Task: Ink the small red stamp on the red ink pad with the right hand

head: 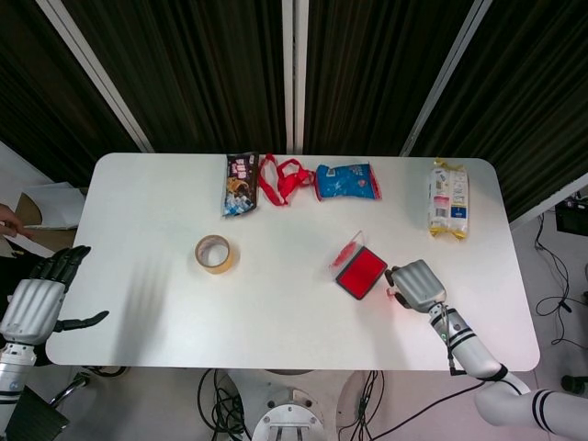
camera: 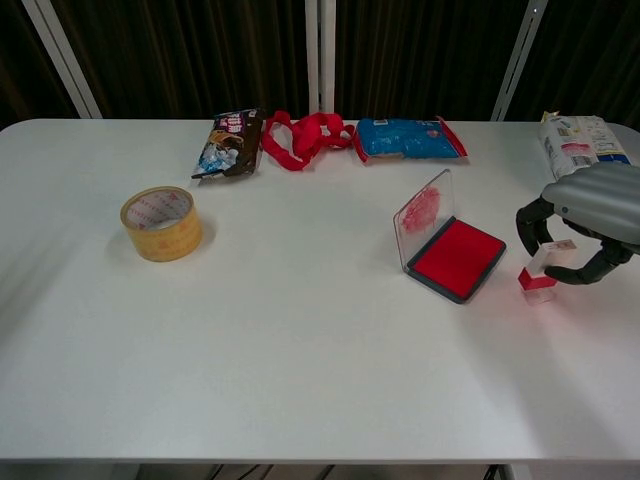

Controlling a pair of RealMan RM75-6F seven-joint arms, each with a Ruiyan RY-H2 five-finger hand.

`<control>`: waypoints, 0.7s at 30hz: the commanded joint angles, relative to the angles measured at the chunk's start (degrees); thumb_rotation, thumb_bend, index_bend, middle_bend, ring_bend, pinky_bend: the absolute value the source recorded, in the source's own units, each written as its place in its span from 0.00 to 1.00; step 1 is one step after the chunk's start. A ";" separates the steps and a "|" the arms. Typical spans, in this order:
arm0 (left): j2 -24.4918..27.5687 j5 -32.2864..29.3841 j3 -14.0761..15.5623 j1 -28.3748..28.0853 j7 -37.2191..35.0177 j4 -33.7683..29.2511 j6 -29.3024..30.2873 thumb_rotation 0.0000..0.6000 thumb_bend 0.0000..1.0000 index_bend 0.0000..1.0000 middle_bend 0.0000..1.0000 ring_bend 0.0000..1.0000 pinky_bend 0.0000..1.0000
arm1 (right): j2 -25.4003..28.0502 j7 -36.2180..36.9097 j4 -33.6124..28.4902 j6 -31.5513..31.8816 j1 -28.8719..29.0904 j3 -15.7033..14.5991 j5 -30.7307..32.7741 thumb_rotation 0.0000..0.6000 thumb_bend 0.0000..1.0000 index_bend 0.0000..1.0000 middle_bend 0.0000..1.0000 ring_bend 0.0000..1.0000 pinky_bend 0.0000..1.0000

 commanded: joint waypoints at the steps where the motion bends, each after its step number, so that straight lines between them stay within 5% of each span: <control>1: -0.08 -0.07 0.00 0.00 -0.06 0.05 -0.05 0.63 0.00 0.04 0.08 0.09 0.20 | -0.58 1.39 1.32 -0.40 -0.44 -0.40 -0.60 1.00 0.33 0.66 0.58 0.87 1.00; 21: -0.40 -0.16 0.07 0.13 -1.18 1.25 0.11 0.63 0.00 0.04 0.08 0.09 0.20 | -2.60 2.95 4.91 -0.85 -1.19 -0.10 -2.68 1.00 0.30 0.57 0.52 0.87 1.00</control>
